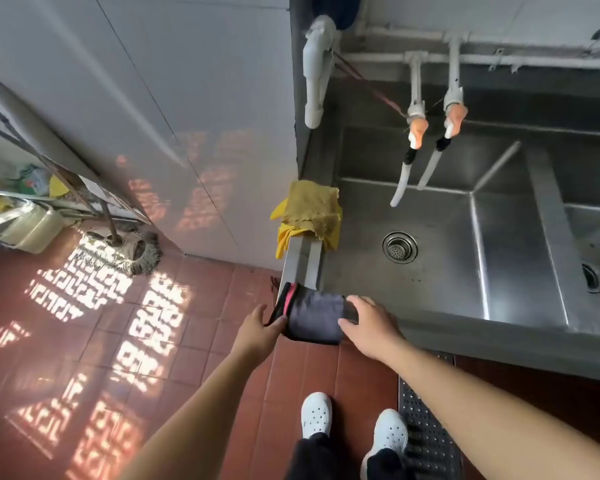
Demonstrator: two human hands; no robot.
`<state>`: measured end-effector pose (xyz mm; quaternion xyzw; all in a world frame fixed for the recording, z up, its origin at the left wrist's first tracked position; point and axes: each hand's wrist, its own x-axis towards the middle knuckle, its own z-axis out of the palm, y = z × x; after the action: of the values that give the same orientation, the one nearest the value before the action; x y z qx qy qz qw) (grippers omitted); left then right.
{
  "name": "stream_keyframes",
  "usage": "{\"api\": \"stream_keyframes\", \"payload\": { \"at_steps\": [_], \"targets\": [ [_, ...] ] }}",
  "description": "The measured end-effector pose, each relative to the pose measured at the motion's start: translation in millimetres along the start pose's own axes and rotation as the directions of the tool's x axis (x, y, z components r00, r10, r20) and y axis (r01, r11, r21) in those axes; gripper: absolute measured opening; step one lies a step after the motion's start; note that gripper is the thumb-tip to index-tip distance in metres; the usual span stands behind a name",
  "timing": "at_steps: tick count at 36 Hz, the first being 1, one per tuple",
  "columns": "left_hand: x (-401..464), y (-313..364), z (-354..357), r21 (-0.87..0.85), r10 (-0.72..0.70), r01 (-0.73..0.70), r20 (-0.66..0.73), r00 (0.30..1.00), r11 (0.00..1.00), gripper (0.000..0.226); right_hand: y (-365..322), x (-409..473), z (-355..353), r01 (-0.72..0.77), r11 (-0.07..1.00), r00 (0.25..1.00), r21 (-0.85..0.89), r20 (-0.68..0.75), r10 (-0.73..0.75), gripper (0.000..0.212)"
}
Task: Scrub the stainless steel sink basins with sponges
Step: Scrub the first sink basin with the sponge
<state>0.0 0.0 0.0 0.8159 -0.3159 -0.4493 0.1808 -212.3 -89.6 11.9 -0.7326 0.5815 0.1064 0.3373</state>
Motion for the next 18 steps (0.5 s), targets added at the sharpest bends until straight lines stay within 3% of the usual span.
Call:
{"api": "stream_keyframes", "payload": {
  "at_steps": [3,6,11,14,16,18],
  "targets": [
    [14,6,-1,-0.131,-0.003,0.004,0.005,1.000,0.991,0.066,-8,22,7,-0.018,1.000,0.999,0.007,-0.035,0.018,0.052],
    [23,12,0,-0.155,0.025,-0.024,0.005,1.000,0.988,0.059,-15,38,10,-0.064,0.998,0.998,0.004,-0.026,0.064,0.045],
    [31,15,3,-0.084,0.041,-0.045,-0.039,0.998,0.996,0.054,-21,44,16,-0.062,0.998,0.988,-0.020,-0.140,0.059,0.012],
    [32,14,3,-0.004,0.035,-0.035,-0.073,0.997,0.999,0.053,-23,39,19,-0.048,0.999,0.980,-0.008,-0.195,0.045,0.016],
    [31,15,3,0.014,0.028,-0.027,-0.089,0.996,1.000,0.048,-24,35,19,-0.042,0.997,0.975,0.065,-0.216,0.055,0.016],
    [28,17,3,0.018,0.037,-0.035,-0.115,0.993,0.999,0.040,-25,28,18,-0.033,0.969,0.973,0.245,-0.215,0.088,0.015]
  ]
}}
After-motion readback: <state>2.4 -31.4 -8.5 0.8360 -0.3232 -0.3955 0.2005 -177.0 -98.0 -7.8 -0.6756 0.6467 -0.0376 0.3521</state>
